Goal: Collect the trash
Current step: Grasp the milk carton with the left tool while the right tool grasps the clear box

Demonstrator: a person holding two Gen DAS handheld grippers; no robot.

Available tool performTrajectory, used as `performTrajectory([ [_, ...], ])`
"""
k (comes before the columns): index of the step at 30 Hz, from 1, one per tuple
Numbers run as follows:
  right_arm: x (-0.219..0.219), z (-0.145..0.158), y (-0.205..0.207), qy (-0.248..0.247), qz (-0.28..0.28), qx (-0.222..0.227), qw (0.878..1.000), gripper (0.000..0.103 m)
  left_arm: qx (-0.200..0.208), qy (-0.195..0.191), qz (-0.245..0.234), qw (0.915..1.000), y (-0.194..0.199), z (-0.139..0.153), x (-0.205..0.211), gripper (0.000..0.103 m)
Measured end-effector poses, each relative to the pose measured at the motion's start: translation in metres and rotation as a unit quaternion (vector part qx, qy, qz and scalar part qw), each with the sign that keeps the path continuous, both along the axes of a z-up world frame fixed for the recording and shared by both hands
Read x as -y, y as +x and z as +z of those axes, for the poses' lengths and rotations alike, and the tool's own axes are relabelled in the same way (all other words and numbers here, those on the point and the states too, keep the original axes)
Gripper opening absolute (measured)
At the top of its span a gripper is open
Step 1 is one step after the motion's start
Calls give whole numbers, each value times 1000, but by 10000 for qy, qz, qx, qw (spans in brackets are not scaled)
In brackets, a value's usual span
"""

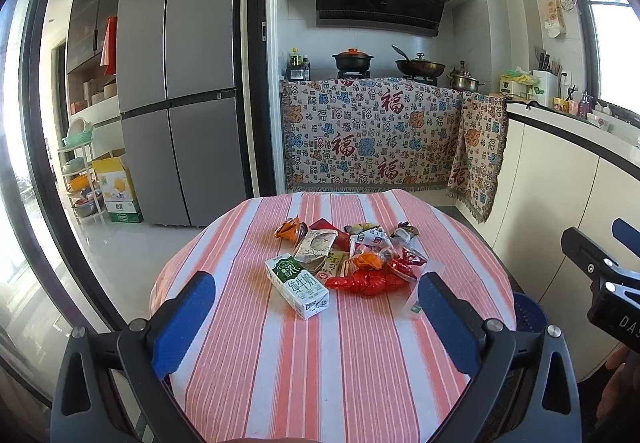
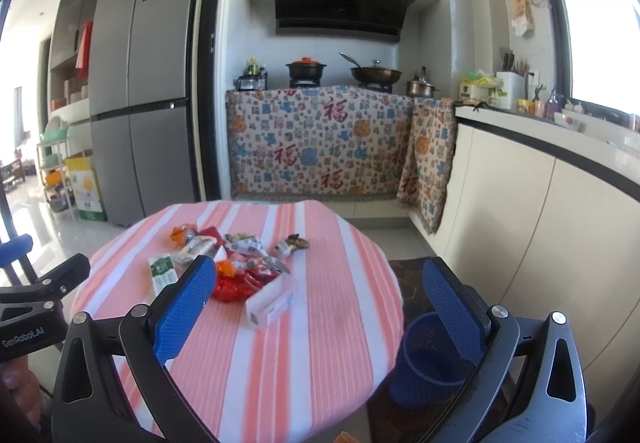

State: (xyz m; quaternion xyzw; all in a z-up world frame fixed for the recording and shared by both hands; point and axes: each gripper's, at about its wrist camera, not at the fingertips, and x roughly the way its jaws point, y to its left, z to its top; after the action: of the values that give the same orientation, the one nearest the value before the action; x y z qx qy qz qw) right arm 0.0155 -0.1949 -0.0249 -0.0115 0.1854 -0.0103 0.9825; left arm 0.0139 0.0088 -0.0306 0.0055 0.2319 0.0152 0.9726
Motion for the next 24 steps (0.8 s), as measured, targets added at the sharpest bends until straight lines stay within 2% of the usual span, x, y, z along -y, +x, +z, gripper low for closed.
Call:
performTrajectory([
  [6,-7,-27,20,57,110,-263,9996,103,-482,-66,240,9985,20,-35,-27,103],
  [14,-22,-82,59,85,368,-835,9958,103,-978,-4,381,9945,48,-78,-42,103],
  [24,-48,-114,133,-35,511,-1241,9909,103,-1266,23,393,9912,64,-98,-43,103],
])
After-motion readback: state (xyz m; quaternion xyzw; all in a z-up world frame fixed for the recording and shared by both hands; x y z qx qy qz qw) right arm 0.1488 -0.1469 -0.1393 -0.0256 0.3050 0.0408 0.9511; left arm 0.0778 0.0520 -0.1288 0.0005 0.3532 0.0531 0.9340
